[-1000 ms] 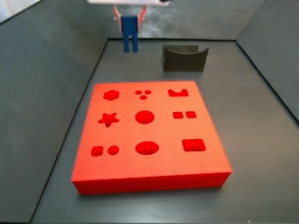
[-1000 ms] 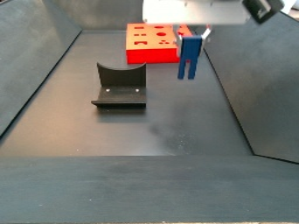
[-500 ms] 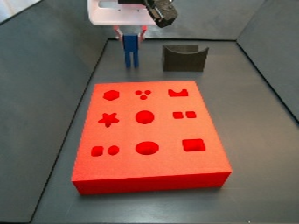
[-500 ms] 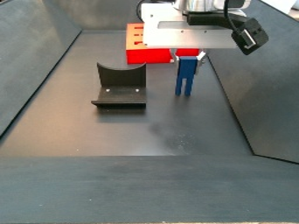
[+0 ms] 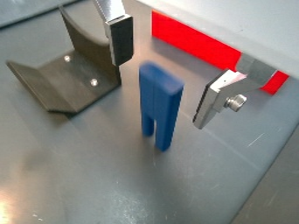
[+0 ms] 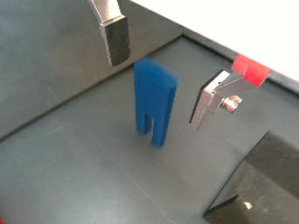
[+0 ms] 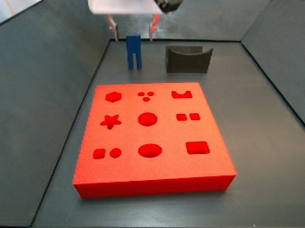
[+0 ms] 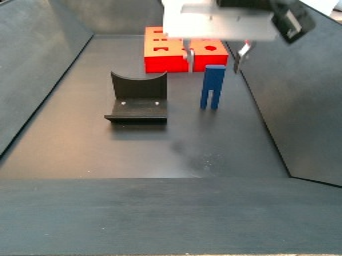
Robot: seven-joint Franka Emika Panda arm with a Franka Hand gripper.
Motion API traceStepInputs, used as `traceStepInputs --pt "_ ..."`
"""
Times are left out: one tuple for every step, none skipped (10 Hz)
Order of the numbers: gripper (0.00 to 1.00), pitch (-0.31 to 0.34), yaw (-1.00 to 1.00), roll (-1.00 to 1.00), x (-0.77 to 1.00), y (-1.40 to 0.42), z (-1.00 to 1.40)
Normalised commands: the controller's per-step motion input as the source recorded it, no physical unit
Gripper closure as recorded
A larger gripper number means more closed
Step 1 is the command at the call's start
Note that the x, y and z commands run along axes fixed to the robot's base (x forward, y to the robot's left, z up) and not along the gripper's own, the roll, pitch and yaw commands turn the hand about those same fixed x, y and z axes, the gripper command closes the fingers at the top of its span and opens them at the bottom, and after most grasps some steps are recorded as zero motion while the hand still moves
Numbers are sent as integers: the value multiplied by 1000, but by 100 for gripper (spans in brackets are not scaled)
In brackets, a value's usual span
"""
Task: Pick up the square-circle object. Move up. Rotate the square-circle object. Move to above the board. Insert the square-circle object.
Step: Rotate the square-circle object.
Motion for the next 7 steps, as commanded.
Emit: traceStepInputs --pt "0 52 -47 -24 -18 6 677" --pt "0 55 -47 -21 -15 9 501" --pt "0 59 -48 -18 -10 11 264" --pt "0 5 1000 -1 0 0 0" --pt "0 5 1000 -1 22 -7 -90" --pt "0 4 1000 -1 30 -14 -70" --pt "0 4 1000 -1 32 -8 -46"
